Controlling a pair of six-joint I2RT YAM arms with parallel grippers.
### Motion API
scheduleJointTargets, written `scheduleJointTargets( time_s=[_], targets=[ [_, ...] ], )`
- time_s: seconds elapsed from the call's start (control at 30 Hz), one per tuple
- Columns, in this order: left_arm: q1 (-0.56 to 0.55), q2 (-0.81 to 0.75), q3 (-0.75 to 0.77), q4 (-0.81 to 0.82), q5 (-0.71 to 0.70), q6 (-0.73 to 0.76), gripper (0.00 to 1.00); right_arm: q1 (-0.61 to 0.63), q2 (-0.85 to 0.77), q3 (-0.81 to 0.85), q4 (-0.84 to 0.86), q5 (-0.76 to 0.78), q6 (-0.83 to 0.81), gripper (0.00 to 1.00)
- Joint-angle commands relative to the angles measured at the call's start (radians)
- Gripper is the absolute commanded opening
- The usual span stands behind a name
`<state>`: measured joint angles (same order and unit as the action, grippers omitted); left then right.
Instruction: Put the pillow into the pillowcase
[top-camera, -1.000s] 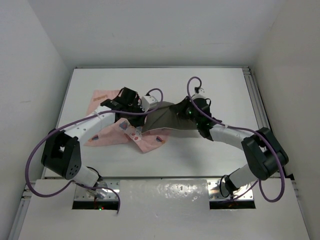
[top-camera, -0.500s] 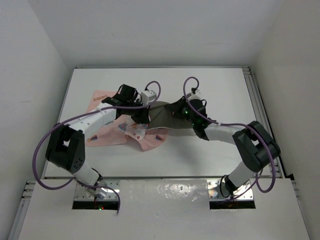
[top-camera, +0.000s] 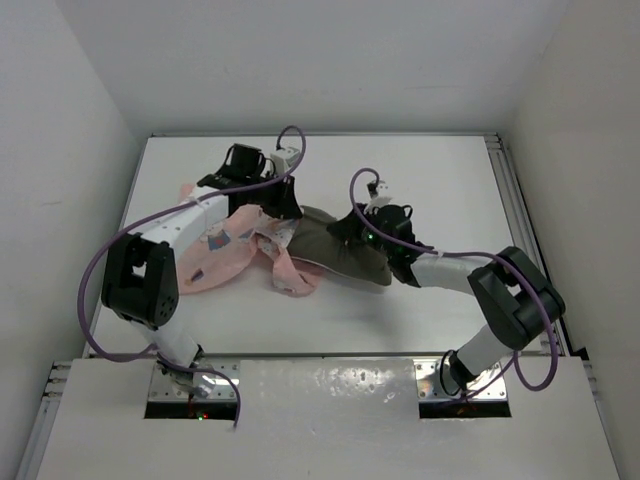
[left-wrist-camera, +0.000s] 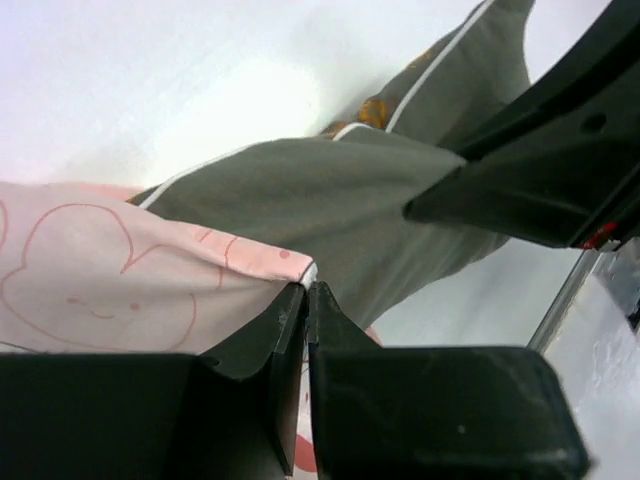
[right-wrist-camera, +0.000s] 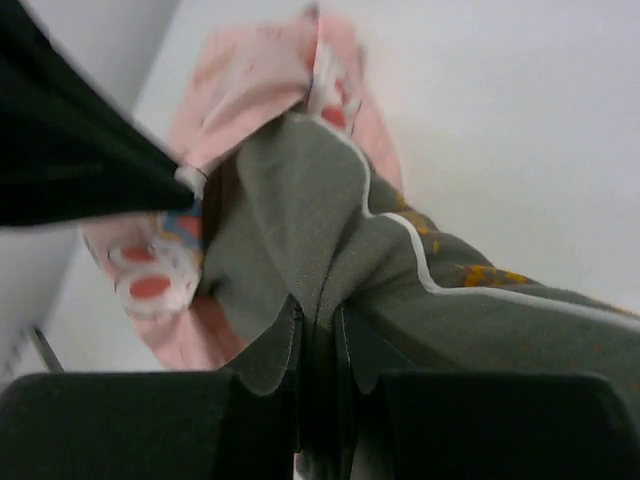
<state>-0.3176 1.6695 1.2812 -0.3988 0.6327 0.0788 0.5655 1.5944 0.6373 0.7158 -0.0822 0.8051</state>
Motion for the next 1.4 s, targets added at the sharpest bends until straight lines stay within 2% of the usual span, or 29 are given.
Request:
scheduleJointTargets(
  time_s=[0.0,0.03,0.1,0.13,0.17,0.2,0.27,0.33,0.4,0.43,0.53,0.63,0.77,0.83,0.97,1.0,1.07,1.1,1.13,1.17,1.23,1.27,1.37],
  targets=[
    [-0.028,-0.016,-0.031,-0.069,-0.019,0.113,0.08,0.045,-0.062,0.059,-0.095,-0.196,-0.245,0.0],
    [-0.025,-0.028,-0.049,-0.112,-0.039,0.149,0.11,0.048,-0.062,0.061,-0.136,-0.211,-0.276,0.1],
    [-0.021,-0.066,-0.086,-0.156,-0.103,0.264,0.27,0.054,-0.062,0.056,-0.238,-0.267,-0.358,0.28],
    [-0.021,-0.076,-0.086,-0.204,-0.122,0.297,0.33,0.056,-0.068,0.055,-0.263,-0.274,-0.381,0.54],
    [-0.018,-0.088,-0.083,-0.227,-0.149,0.35,0.45,0.048,-0.076,0.053,-0.283,-0.274,-0.436,0.69],
    [-0.018,-0.088,-0.065,-0.242,-0.16,0.366,0.48,0.043,-0.082,0.058,-0.32,-0.271,-0.461,0.81],
    [-0.008,-0.093,-0.022,-0.255,-0.185,0.378,0.55,0.001,-0.105,0.07,-0.322,-0.249,-0.469,0.95],
    [0.0,-0.082,0.01,-0.204,-0.217,0.33,0.56,-0.067,-0.099,0.099,-0.285,-0.263,-0.437,0.97],
    [-0.003,-0.071,0.059,-0.166,-0.231,0.296,0.56,-0.101,-0.074,0.157,-0.253,-0.309,-0.409,0.97],
    [-0.014,-0.024,0.075,-0.164,-0.288,0.289,0.55,-0.127,-0.032,0.18,-0.253,-0.33,-0.396,0.96],
    [-0.044,0.048,0.115,-0.214,-0.37,0.324,0.53,-0.15,0.1,0.33,-0.33,-0.405,-0.399,0.95],
    [-0.055,0.11,0.115,-0.247,-0.415,0.349,0.53,-0.165,0.211,0.403,-0.372,-0.422,-0.382,0.94],
    [-0.052,0.162,0.112,-0.252,-0.436,0.375,0.56,-0.173,0.388,0.542,-0.473,-0.465,-0.383,0.92],
    [-0.055,0.191,0.121,-0.27,-0.432,0.392,0.6,-0.167,0.438,0.585,-0.519,-0.501,-0.405,0.92],
    [-0.052,0.21,0.118,-0.342,-0.401,0.404,0.61,-0.144,0.498,0.624,-0.65,-0.591,-0.487,0.92],
    [-0.052,0.199,0.109,-0.348,-0.387,0.409,0.6,-0.135,0.486,0.605,-0.642,-0.597,-0.498,0.92],
    [-0.055,0.187,0.072,-0.353,-0.38,0.415,0.42,-0.127,0.467,0.56,-0.618,-0.616,-0.498,0.87],
    [-0.058,0.179,0.064,-0.354,-0.375,0.418,0.32,-0.124,0.46,0.55,-0.616,-0.637,-0.498,0.84],
    [-0.06,0.179,0.061,-0.356,-0.37,0.417,0.13,-0.121,0.451,0.542,-0.615,-0.654,-0.489,0.78],
    [-0.06,0.177,0.067,-0.367,-0.363,0.418,0.03,-0.121,0.447,0.53,-0.613,-0.672,-0.482,0.67],
    [-0.058,0.177,0.104,-0.374,-0.349,0.408,0.0,-0.108,0.441,0.526,-0.624,-0.729,-0.477,0.53],
    [-0.058,0.179,0.124,-0.385,-0.34,0.406,0.0,-0.104,0.44,0.524,-0.648,-0.747,-0.481,0.37],
    [-0.061,0.179,0.21,-0.397,-0.309,0.392,0.0,-0.085,0.405,0.507,-0.679,-0.763,-0.492,0.09]
  ],
)
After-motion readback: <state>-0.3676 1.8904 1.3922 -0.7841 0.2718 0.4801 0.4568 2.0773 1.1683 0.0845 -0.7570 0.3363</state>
